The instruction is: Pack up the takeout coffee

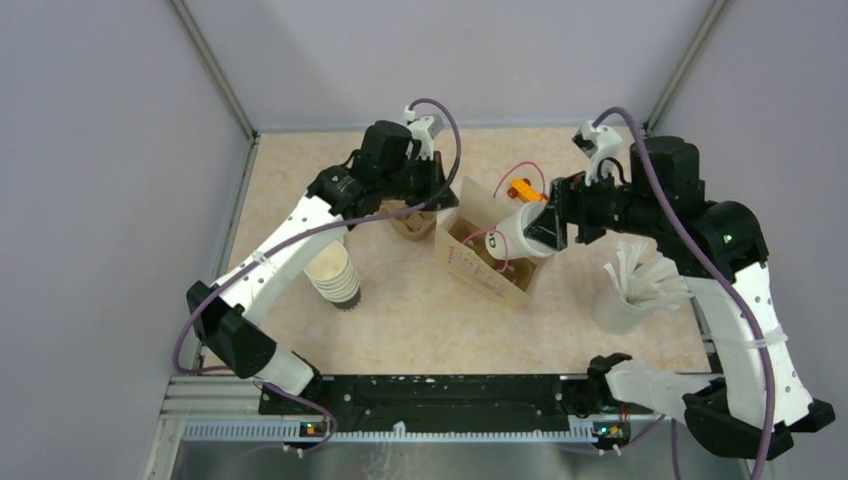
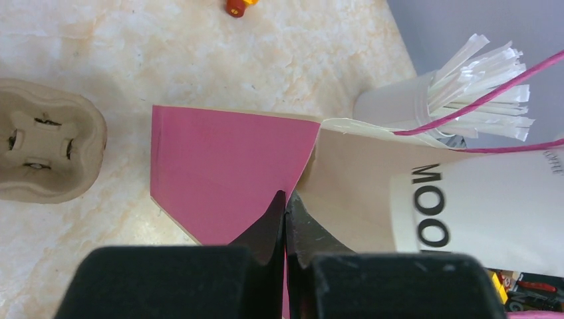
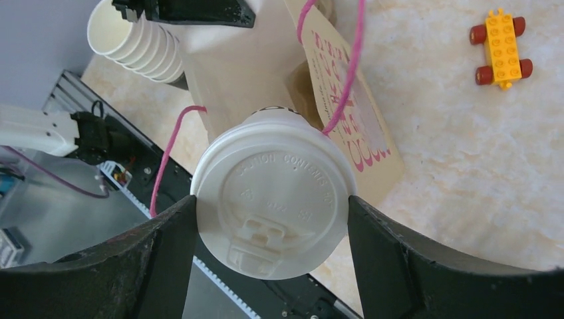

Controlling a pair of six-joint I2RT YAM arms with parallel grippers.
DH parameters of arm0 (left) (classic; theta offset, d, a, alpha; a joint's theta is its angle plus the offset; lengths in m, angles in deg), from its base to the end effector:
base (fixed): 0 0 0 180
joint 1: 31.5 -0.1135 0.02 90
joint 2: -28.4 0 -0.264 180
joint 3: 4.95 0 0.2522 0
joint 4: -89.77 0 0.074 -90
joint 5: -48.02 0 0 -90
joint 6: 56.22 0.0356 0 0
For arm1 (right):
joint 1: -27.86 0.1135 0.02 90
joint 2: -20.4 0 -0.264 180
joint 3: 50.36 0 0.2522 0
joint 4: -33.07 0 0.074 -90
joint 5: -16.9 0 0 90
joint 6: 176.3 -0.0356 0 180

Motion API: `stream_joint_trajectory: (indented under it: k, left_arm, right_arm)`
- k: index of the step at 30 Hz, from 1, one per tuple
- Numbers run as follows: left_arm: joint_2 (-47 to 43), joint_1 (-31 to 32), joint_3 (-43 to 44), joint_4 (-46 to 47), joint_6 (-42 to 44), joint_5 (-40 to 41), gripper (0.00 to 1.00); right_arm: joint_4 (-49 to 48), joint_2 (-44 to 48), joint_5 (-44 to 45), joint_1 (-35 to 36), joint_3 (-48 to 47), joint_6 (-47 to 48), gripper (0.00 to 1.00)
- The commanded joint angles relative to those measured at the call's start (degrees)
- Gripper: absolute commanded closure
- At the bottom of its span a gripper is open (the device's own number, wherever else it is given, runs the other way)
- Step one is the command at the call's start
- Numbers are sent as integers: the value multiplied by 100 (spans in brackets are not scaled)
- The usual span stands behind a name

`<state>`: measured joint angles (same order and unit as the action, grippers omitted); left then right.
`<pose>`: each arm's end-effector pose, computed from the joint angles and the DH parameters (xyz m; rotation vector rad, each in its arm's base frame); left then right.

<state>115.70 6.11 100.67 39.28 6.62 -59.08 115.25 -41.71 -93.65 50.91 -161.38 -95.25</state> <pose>0.2617 -0.2148 0.3990 0.3926 2.2330 -0.9554 0.1350 0.0710 0.4780 -0.4802 2.1414 0.7056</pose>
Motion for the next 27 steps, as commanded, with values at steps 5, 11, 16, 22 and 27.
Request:
stream_joint_trajectory:
  k: [5,11,16,22,27]
  left_arm:
    - [-604,-75,-491,1129,-606,-552,100]
    - [-708,-97,-582,823,-127,-90,91]
    - [-884,-112,-727,325,186,28,62]
    - [-1192,-109,-642,-463,171,164,48]
    - [-1244,-117,-400,-1175,388,675,42]
  right_arm:
    - [-373,-356,2939,1968,-123,275,44]
    - [-829,-488,3899,2715,172,705,43]
    - [-1437,-224,3856,3088,939,866,43]
    - [-1844,134,3714,3657,1679,1251,44]
    - [-1679,44,3972,4219,1746,1454,44]
